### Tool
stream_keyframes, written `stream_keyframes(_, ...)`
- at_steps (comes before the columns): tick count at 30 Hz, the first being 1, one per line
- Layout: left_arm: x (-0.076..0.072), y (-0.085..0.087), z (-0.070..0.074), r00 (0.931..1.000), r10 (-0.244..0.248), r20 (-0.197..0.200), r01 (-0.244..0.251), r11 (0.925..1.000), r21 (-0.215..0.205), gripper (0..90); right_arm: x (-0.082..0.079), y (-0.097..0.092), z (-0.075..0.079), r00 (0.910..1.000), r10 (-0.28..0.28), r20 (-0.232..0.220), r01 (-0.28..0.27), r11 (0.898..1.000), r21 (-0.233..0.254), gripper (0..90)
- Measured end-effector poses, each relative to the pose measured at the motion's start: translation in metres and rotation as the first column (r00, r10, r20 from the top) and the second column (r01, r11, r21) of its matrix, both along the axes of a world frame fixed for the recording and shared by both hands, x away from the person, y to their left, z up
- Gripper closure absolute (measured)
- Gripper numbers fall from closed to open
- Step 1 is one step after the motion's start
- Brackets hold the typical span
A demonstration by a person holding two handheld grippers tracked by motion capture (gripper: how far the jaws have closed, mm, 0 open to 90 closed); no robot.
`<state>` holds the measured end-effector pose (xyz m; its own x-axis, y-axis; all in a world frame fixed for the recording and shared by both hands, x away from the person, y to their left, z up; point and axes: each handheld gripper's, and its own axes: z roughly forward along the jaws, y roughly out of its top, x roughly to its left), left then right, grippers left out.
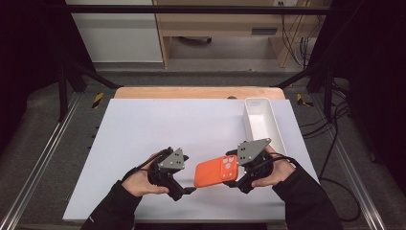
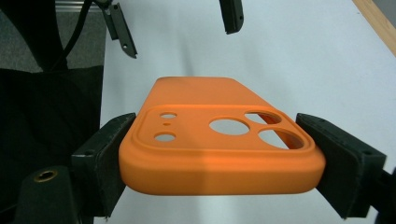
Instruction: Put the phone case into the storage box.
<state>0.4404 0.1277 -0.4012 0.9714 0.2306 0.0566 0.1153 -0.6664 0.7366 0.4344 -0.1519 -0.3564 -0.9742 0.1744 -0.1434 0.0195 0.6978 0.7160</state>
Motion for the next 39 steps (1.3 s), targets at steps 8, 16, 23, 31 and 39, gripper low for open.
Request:
stream_keyframes(8,-0.002,-0.003,-0.003,0.9996,0.018,-0.022,-0.018,0.9998,-0.001,0.0,0.002,0.005,0.013,0.9996,0.023,0.016,-0.022,0.997,-0.069,15.9)
stream_keyframes(16,-0.002,-0.008,-0.006,0.9997,0.007,-0.022,-0.006,0.9998,0.018,0.7,0.003,0.012,0.023,0.9992,0.039,0.004,-0.038,0.99,-0.137,15.9)
stream_keyframes(23,-0.002,-0.014,-0.008,0.9998,-0.007,-0.021,0.008,0.9986,0.052,0.6,0.003,0.021,0.025,0.9977,0.068,0.0,-0.066,0.98,-0.186,15.9)
stream_keyframes(31,-0.002,-0.024,-0.008,0.9994,-0.031,-0.017,0.033,0.9943,0.101,0.6,0.006,0.031,0.025,0.9967,0.079,-0.016,-0.081,0.969,-0.232,15.9)
stream_keyframes(39,0.0,-0.032,-0.011,0.9987,-0.045,-0.023,0.048,0.9871,0.153,0.5,0.007,0.04,0.026,0.9952,0.095,-0.023,-0.098,0.958,-0.27,15.9)
